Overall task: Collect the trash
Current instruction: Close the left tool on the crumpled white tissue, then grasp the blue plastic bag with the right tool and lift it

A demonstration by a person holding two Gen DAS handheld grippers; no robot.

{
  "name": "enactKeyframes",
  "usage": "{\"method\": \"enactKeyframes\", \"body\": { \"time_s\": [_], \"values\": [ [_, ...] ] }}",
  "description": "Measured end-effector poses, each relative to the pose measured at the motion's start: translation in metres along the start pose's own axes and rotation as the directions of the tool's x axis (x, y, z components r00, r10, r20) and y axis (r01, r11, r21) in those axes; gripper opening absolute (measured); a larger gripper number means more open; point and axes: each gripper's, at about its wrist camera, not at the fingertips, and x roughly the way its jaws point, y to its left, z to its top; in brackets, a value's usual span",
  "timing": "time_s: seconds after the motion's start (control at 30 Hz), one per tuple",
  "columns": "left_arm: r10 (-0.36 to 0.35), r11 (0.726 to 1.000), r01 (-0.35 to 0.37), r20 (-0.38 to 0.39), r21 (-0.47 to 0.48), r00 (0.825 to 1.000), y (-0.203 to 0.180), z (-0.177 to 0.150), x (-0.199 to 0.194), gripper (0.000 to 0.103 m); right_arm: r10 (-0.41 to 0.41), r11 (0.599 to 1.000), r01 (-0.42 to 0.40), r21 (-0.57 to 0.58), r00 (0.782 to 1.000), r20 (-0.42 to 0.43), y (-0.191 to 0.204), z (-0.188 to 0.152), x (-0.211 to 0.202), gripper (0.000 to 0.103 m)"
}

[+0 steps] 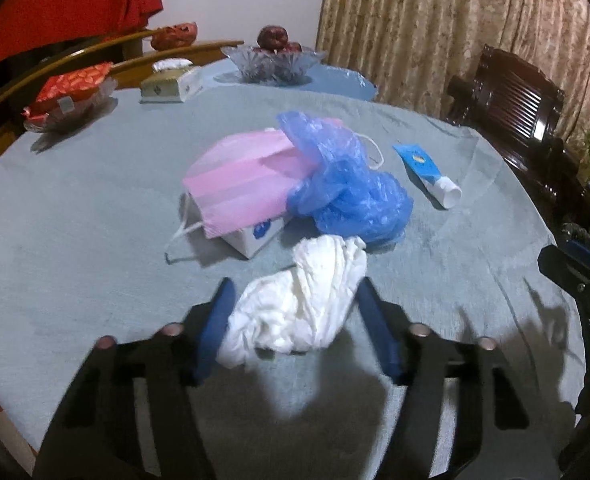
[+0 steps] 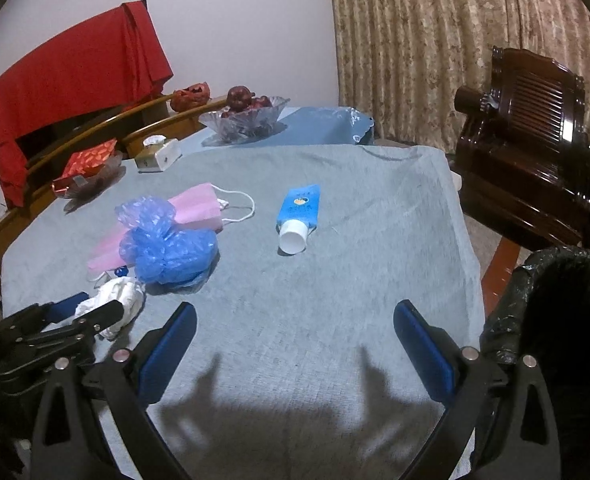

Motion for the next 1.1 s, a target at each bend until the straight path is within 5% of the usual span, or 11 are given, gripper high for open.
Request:
{"method": "enactKeyframes", "body": {
  "time_s": [0.17,0.3,1.1],
  "values": [
    [-0.024,1.0,0.024,-0.002,-0.009,1.0,-0.001,-0.002,-0.001,0.028,0.008,1.0,-0.008,0.001,1.0,-0.006,0.003,0.002,0.002,0.097],
    [-0.036,0.999,0.036,0.002,-0.016,0.999,0.001,-0.003,-0.005,0.02,0.018,1.0,-0.018,-0.007,1.0,-0.001,0.008,0.005,0.003,0.097],
    [0.02,0.997,-0.012,0.115,-0.075,0.993,0.042,0.012,-0.045,0.018,0.132,0.988,-0.136,-0.076,0.99,-0.053,0.09,0.035,0.079,0.093]
  ]
}}
